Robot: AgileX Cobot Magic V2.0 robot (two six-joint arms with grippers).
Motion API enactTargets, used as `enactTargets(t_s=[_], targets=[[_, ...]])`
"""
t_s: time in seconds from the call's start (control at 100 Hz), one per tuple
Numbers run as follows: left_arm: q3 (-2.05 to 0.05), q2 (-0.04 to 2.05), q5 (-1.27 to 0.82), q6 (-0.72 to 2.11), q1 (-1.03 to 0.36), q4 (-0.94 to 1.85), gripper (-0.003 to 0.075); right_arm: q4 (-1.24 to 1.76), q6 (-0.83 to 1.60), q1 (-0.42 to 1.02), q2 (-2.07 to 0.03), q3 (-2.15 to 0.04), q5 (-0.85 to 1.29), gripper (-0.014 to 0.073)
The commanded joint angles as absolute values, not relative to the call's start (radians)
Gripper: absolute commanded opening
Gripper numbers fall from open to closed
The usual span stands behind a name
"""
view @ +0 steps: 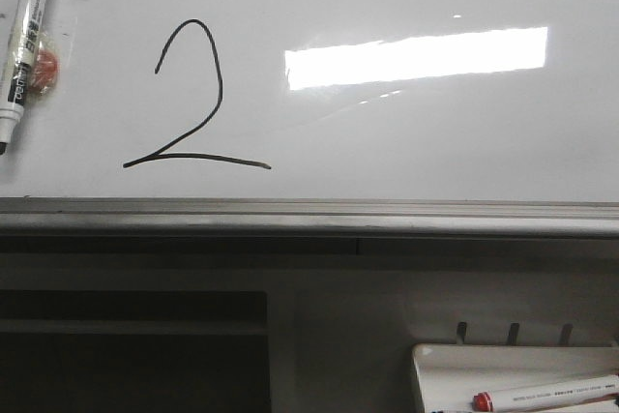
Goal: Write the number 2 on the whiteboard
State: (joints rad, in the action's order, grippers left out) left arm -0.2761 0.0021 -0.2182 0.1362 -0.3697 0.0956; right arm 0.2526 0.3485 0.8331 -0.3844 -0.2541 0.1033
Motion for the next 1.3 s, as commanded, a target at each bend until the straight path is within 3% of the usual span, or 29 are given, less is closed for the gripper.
enactTargets(t_s=[0.0, 0.36, 0.47, 0.67, 0.94, 1.23, 1.29], targets=[[-0.3, 0.014, -0.146, 0.131, -0.37, 0.099, -0.002, 0.245, 0.349, 0.828, -0.387, -0.281, 0.026, -0.005], [-0.3, 0.014, -0.147, 0.128, -0.37, 0.092, -0.002, 0.245, 0.349, 0.828, -0.387, -0.281, 0.026, -0.005], [-0.3, 0.014, -0.145, 0.128, -0.368, -0.027, -0.002, 0.245, 0.349, 0.828, -0.387, -0.281, 0.026, -0.005], [-0.283, -0.01, -0.145, 0.12, -0.266, -0.087, -0.002, 0.245, 0.349, 0.828, -0.387, -0.281, 0.026, -0.005], [-0.165, -0.031, -0.09, 0.077, -0.127, -0.069, -0.002, 0.245, 0.349, 0.828, -0.387, -0.281, 0.026, -0.005], [0.012, -0.031, -0.06, -0.01, -0.12, -0.094, -0.002, 0.245, 0.349, 0.828, -0.387, -0.281, 0.026, -0.005], [0.011, -0.031, -0.13, -0.01, -0.12, -0.079, -0.002, 0.245, 0.349, 0.828, -0.387, -0.281, 0.026, -0.005]])
